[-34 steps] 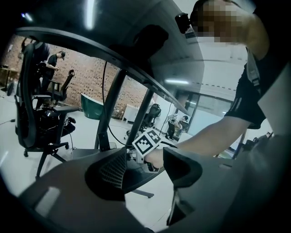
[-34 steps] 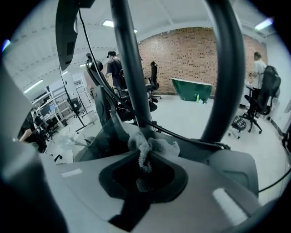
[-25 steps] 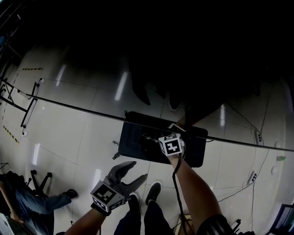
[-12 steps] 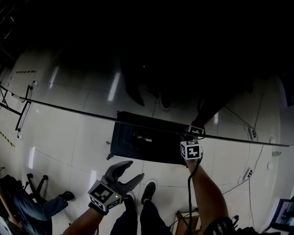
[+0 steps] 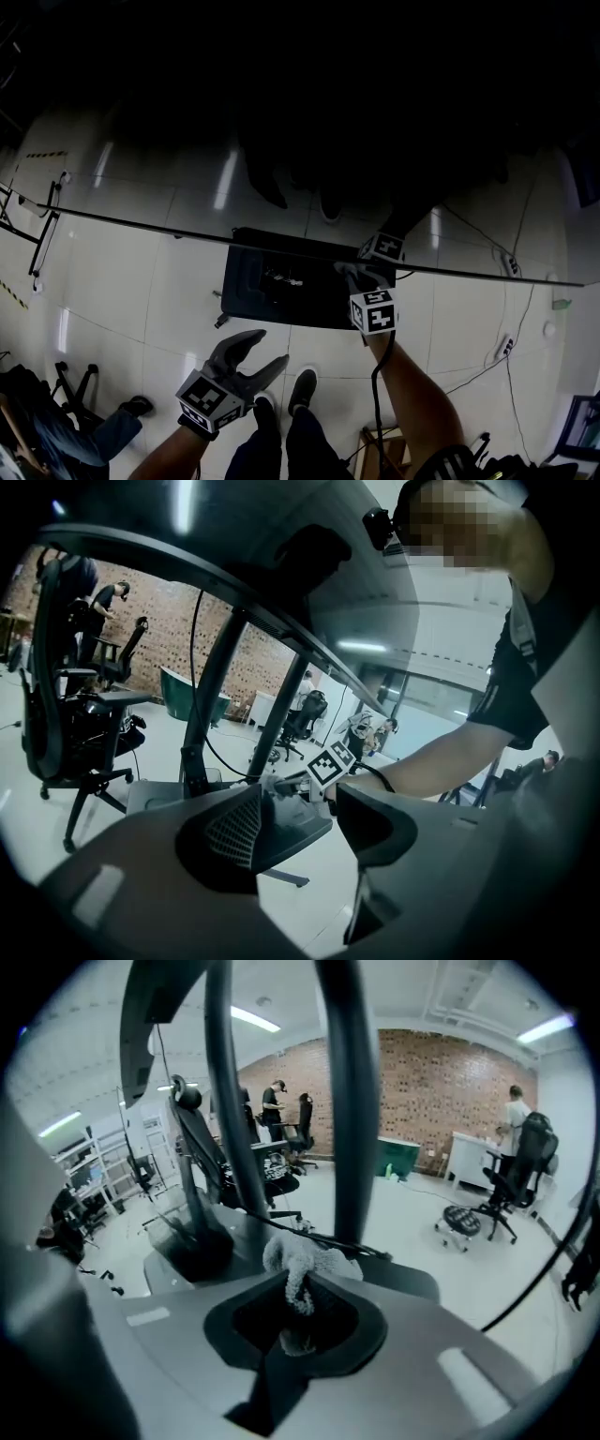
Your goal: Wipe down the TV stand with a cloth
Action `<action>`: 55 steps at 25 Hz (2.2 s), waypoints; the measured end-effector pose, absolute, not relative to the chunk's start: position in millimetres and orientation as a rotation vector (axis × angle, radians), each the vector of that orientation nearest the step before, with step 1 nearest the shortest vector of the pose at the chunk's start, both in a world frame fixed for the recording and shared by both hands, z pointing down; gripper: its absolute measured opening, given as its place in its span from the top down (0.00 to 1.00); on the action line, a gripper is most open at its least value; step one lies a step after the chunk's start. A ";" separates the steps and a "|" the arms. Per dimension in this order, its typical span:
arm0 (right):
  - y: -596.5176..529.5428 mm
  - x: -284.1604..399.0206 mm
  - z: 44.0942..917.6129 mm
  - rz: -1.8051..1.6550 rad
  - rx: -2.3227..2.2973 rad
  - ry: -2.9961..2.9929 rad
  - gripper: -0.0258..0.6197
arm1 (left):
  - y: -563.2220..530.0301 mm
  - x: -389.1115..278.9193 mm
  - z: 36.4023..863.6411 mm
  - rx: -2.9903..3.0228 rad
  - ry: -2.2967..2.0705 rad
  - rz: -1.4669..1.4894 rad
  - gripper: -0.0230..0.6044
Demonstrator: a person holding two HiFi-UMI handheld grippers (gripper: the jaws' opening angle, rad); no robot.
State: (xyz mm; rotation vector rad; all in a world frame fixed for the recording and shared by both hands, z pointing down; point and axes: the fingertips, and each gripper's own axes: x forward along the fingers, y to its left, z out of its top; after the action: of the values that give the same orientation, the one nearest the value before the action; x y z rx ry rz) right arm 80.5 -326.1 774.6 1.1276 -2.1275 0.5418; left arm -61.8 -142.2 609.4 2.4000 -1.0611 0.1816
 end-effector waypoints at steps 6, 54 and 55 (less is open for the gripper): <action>-290.4 -21.3 800.9 0.614 0.941 -2.194 0.89 | -141.5 -65.3 601.1 2.417 -1.090 0.171 0.53; -187.7 -1.7 825.8 0.629 0.767 -2.170 0.89 | -102.0 -59.8 606.6 2.409 -1.032 0.219 0.53; -188.8 13.3 826.3 0.626 0.788 -2.161 0.89 | -102.3 -56.2 607.8 2.404 -1.025 0.215 0.53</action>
State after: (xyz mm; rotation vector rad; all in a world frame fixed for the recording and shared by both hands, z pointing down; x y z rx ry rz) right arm 13.3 -188.8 826.3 0.7884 -2.1614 0.6255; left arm -56.2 -102.3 607.8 2.4042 -1.0247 0.2152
